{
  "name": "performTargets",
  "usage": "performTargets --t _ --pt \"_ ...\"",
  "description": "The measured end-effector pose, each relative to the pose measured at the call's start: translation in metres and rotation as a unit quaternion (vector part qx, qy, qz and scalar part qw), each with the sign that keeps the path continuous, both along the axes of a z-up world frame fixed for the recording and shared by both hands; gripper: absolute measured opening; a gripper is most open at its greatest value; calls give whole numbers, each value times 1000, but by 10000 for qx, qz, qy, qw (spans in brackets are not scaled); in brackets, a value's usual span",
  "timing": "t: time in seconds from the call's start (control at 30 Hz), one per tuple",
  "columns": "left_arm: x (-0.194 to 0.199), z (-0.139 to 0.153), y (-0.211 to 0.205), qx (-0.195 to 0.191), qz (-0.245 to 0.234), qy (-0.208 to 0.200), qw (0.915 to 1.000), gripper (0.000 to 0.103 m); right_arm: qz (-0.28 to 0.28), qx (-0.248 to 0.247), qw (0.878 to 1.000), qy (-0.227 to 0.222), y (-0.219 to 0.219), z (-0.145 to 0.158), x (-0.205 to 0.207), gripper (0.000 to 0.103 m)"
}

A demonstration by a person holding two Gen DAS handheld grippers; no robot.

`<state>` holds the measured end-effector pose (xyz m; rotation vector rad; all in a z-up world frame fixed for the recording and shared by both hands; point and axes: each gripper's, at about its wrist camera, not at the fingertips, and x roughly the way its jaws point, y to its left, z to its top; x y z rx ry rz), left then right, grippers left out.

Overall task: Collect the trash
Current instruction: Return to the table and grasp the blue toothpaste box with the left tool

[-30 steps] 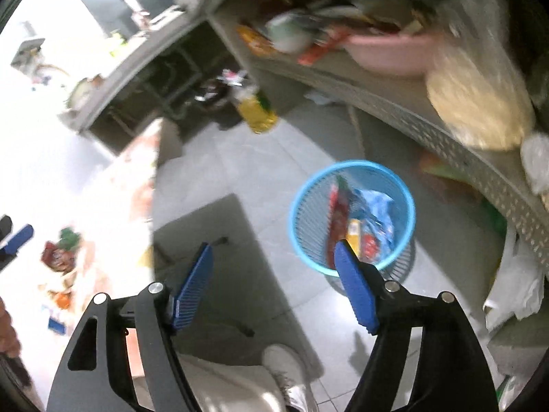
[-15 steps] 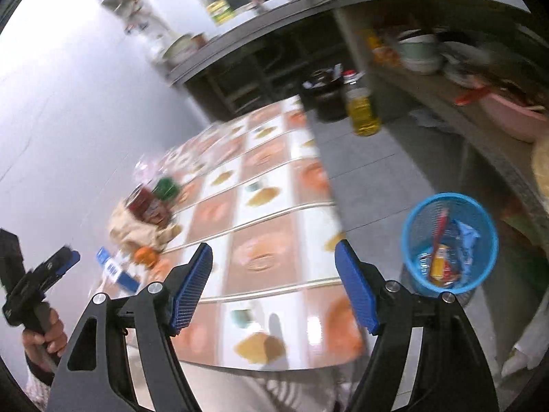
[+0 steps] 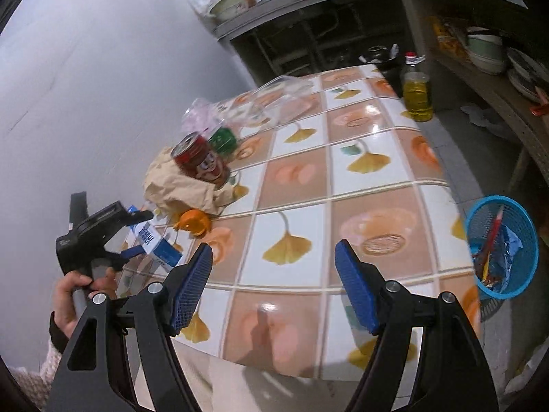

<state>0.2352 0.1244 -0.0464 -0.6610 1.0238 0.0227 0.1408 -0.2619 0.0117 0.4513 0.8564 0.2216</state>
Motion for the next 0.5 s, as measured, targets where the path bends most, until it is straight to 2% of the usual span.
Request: performTargets --t 0.07,0.17,0.3,0.4,0.5 --pt "4 1 -8 156 -83 -82 9998 83 96 -9 10000 8 9 2 6 72" --pt "3 0 -5 386 -180 -187 9989 74 289 -48 9996 -35 25 8 15 72" --pt "1 -1 7 287 -352 -349 9984 65 577 -49 9983 -115 48 18 30 72" --pt "-5 5 16 377 -503 -443 9970 57 793 -121 9966 -206 66 26 47 72" --pt "-8 6 22 452 -682 -468 9955 54 1010 -217 9940 -351 86 35 69 72"
